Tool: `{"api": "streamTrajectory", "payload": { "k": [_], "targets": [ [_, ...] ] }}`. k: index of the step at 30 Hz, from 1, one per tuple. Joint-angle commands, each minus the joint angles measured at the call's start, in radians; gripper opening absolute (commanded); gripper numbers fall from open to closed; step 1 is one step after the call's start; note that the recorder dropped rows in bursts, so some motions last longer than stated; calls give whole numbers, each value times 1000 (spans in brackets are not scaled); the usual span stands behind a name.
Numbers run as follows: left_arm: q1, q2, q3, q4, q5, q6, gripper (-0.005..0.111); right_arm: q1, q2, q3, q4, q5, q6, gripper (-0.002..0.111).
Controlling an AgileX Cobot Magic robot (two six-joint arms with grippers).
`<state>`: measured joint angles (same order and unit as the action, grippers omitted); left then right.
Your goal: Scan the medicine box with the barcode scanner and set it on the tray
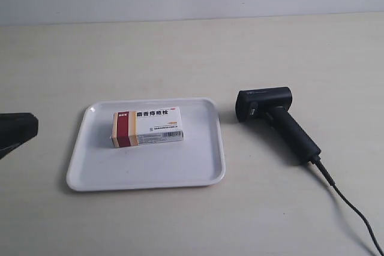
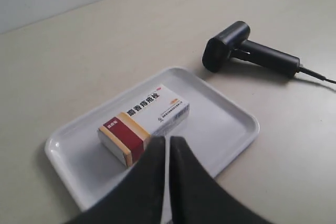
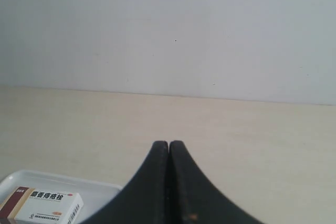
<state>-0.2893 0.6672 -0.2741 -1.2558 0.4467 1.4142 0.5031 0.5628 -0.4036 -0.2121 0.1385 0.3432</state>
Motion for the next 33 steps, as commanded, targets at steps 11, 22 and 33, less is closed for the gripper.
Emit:
{"api": "streamTrajectory", "payload": {
  "k": [11, 22, 33],
  "targets": [
    [267, -667, 274, 416, -325, -442, 5, -4, -4, 4, 0, -6, -1, 0],
    [267, -667, 274, 1395, -228, -1551, 5, -4, -4, 4, 0, -6, -1, 0],
    [267, -667, 274, 1226, -211, -1312, 5, -4, -4, 4, 0, -6, -1, 0]
  ]
}}
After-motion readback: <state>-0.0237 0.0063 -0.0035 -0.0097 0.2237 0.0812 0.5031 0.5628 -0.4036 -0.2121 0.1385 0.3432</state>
